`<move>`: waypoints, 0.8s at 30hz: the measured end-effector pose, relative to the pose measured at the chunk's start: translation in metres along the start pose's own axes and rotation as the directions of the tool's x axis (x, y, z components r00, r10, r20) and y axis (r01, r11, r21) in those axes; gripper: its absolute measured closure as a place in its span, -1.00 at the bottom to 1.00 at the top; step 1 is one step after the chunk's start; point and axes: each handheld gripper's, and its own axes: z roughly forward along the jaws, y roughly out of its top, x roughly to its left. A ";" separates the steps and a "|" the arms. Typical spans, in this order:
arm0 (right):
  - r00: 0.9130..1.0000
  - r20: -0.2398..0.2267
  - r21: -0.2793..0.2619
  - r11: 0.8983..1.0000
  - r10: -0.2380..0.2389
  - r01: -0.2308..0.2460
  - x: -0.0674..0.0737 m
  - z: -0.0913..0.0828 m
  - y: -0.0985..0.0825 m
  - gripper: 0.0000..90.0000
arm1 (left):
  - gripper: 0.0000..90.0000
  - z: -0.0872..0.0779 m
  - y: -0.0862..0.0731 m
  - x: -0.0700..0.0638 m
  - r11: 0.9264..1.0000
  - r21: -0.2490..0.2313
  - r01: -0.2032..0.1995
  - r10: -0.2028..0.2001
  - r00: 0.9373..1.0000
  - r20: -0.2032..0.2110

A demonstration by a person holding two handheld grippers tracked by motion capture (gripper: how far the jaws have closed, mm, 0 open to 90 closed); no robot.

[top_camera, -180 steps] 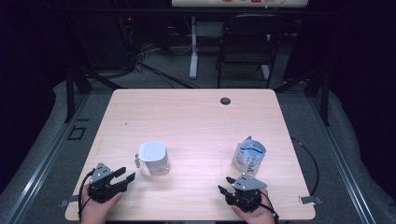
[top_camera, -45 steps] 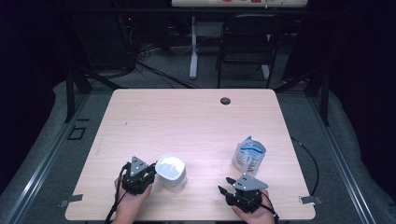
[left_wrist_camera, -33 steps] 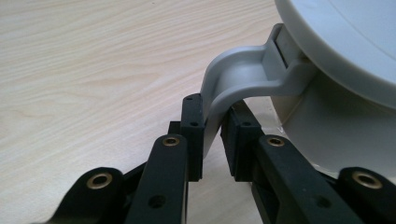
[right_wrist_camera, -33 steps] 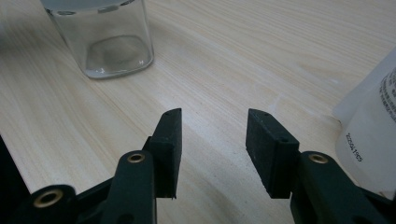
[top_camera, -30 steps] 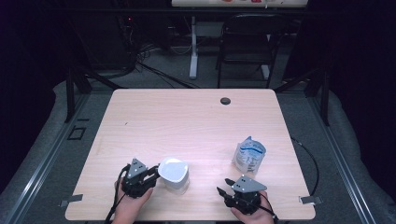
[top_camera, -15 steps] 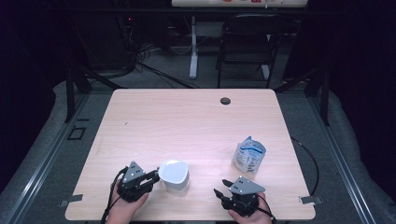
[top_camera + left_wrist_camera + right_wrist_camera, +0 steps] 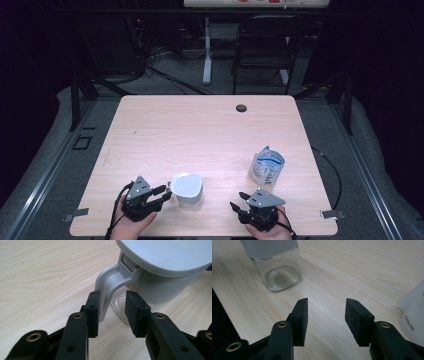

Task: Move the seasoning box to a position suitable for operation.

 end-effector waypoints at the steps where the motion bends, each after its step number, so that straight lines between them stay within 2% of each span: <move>1: 1.000 0.000 -0.001 1.000 0.001 -0.001 0.000 0.000 0.000 0.19 | 0.43 -0.002 0.000 0.001 1.000 0.002 0.008 -0.008 1.000 0.005; 5: 1.000 0.004 0.005 1.000 -0.008 0.008 0.000 0.000 0.000 0.20 | 0.39 -0.007 0.001 0.005 0.999 -0.020 0.040 -0.039 0.999 0.008; 6: 1.000 0.004 0.003 1.000 -0.012 0.012 0.000 0.000 0.000 0.20 | 0.37 -0.009 0.001 0.006 0.998 -0.039 0.048 -0.048 0.999 0.007; 12: 0.999 0.022 0.005 1.000 -0.025 0.025 -0.004 -0.002 0.000 0.20 | 0.30 -0.011 0.002 0.013 0.997 -0.052 0.056 -0.055 0.998 0.009; 17: 0.999 0.039 -0.006 1.000 -0.010 0.010 -0.008 -0.005 0.000 0.20 | 0.27 -0.012 0.007 0.017 0.996 -0.065 0.066 -0.065 0.998 0.018; 19: 0.999 0.043 -0.020 1.000 0.007 -0.006 -0.011 -0.007 -0.001 0.19 | 0.23 -0.016 0.014 0.021 0.995 -0.080 0.064 -0.063 0.998 0.015; 24: 0.999 0.044 -0.024 0.999 0.029 -0.028 -0.013 -0.008 -0.002 0.18 | 0.29 -0.020 0.026 0.022 0.994 -0.088 0.067 -0.065 0.998 0.027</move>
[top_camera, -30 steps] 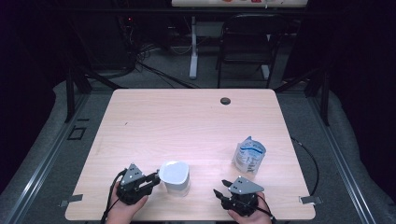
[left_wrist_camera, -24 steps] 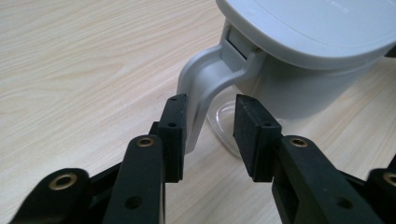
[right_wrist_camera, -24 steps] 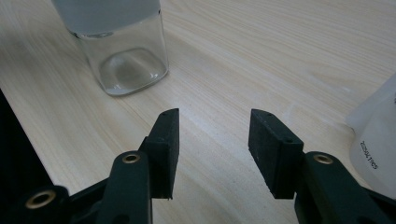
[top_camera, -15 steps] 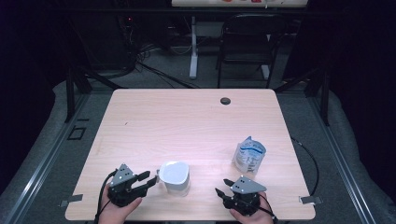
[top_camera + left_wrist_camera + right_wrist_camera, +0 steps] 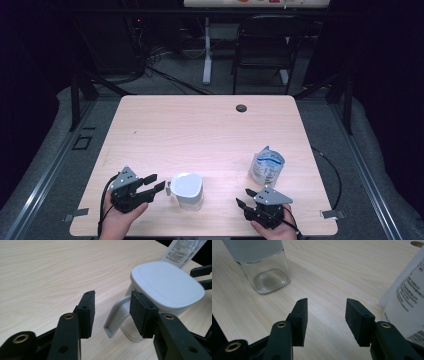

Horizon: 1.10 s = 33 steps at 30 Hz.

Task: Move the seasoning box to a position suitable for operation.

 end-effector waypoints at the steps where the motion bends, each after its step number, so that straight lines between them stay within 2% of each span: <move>1: 1.000 0.001 0.005 1.000 0.000 0.000 0.000 0.000 0.000 0.18 | 0.31 0.000 0.004 0.000 1.000 0.002 -0.008 0.008 1.000 0.001; 2: 1.000 0.002 0.010 1.000 0.002 -0.002 -0.001 0.000 0.000 0.18 | 0.37 0.000 0.012 -0.002 1.000 0.008 -0.019 0.019 1.000 0.000; 5: 1.000 0.006 0.005 1.000 0.012 -0.012 -0.001 0.000 -0.001 0.18 | 0.49 0.000 0.021 -0.004 0.999 0.013 -0.033 0.033 0.999 0.009; 6: 1.000 0.007 0.006 1.000 0.019 -0.019 -0.002 -0.001 -0.001 0.17 | 0.54 0.000 0.031 -0.008 0.999 0.003 -0.054 0.054 0.998 0.020; 9: 1.000 0.014 0.004 1.000 0.022 -0.022 -0.002 -0.001 -0.002 0.17 | 0.60 -0.002 0.040 -0.012 0.997 -0.013 -0.079 0.080 0.997 0.021; 11: 1.000 0.015 0.011 1.000 0.020 -0.020 -0.004 -0.003 -0.001 0.17 | 0.64 -0.002 0.044 -0.013 0.997 -0.005 -0.083 0.083 0.996 0.025; 13: 0.999 0.018 0.000 1.000 0.029 -0.029 -0.005 -0.003 -0.001 0.17 | 0.69 -0.002 0.047 -0.012 0.997 -0.005 -0.080 0.080 0.996 0.048; 19: 1.000 0.019 0.002 1.000 0.021 -0.021 -0.006 -0.004 -0.001 0.17 | 0.80 -0.005 0.046 -0.012 0.997 -0.005 -0.071 0.071 0.996 0.062; 22: 1.000 0.021 0.003 1.000 0.010 -0.010 -0.006 -0.005 -0.001 0.17 | 0.90 -0.001 0.042 -0.016 0.995 0.026 -0.094 0.092 0.993 0.075; 25: 1.000 0.025 -0.005 1.000 0.008 -0.008 -0.006 -0.006 -0.001 0.17 | 0.99 0.002 0.041 -0.022 0.991 0.053 -0.125 0.122 0.990 0.065; 30: 1.000 0.019 -0.004 1.000 0.021 -0.021 -0.008 -0.007 0.000 0.19 | 1.00 0.003 0.041 -0.029 0.985 0.073 -0.159 0.153 0.984 0.087; 33: 1.000 0.020 0.000 1.000 0.019 -0.019 -0.010 -0.007 0.000 0.19 | 1.00 0.005 0.041 -0.031 0.984 0.069 -0.165 0.158 0.983 0.094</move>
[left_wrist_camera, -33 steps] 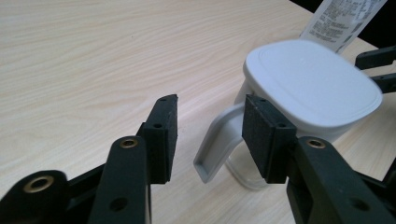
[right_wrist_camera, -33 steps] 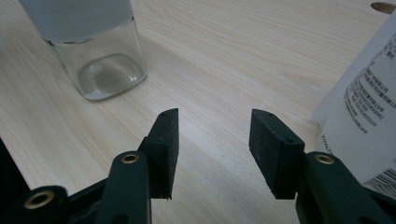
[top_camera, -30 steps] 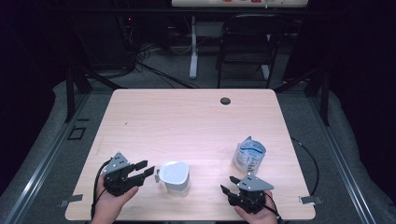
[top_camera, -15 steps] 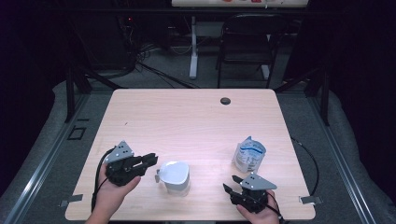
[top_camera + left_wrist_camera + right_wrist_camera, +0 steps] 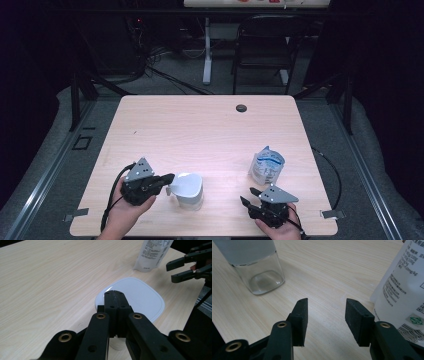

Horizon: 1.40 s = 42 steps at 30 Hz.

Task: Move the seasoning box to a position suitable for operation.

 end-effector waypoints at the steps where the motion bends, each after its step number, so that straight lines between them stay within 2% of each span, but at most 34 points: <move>1: 1.000 0.002 -0.001 1.000 0.002 -0.002 0.000 0.000 0.000 0.19 | 1.00 0.001 0.001 -0.002 1.000 0.017 -0.012 0.013 1.000 -0.006; 5: 1.000 0.005 0.002 1.000 0.005 -0.005 -0.002 -0.001 0.000 0.19 | 1.00 0.005 -0.001 -0.004 0.999 0.029 -0.026 0.026 1.000 -0.012; 18: 1.000 0.017 0.001 1.000 0.005 -0.005 -0.002 -0.002 -0.001 0.19 | 1.00 0.013 -0.005 0.001 0.999 0.044 -0.023 0.024 0.999 -0.037; 28: 1.000 0.013 -0.004 1.000 0.004 -0.004 -0.002 -0.001 -0.001 0.19 | 1.00 0.014 -0.007 0.002 1.000 0.021 -0.019 0.020 0.999 -0.028; 42: 1.000 0.012 0.000 1.000 0.005 -0.005 -0.003 -0.002 -0.001 0.19 | 1.00 0.013 -0.008 0.004 1.000 0.020 -0.016 0.016 1.000 -0.025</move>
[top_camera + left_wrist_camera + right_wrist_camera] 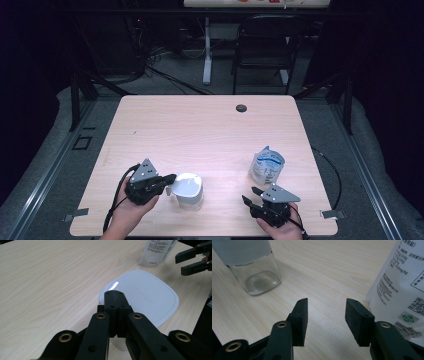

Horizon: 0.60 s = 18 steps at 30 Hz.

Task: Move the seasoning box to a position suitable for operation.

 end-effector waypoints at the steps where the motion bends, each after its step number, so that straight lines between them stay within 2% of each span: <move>1: 1.000 -0.001 -0.001 1.000 0.001 -0.001 0.000 0.000 0.000 0.19 | 1.00 0.000 0.000 0.000 1.000 0.000 0.000 0.000 1.000 0.000; 7: 1.000 -0.011 -0.006 1.000 0.014 -0.014 0.004 -0.001 0.005 0.24 | 1.00 -0.001 0.000 0.001 1.000 0.002 0.010 -0.010 1.000 0.002; 10: 1.000 0.000 -0.012 1.000 -0.014 0.014 0.009 -0.008 0.017 0.36 | 1.00 -0.001 0.000 0.001 1.000 0.001 0.010 -0.010 1.000 -0.001; 14: 0.999 -0.022 -0.008 0.999 -0.040 0.040 0.015 -0.013 0.032 0.58 | 1.00 -0.001 -0.001 0.001 1.000 0.002 0.012 -0.012 1.000 0.002; 18: 0.998 -0.044 -0.008 0.999 -0.054 0.054 0.019 -0.009 0.041 0.62 | 1.00 -0.001 -0.001 0.001 1.000 -0.007 0.014 -0.014 1.000 0.000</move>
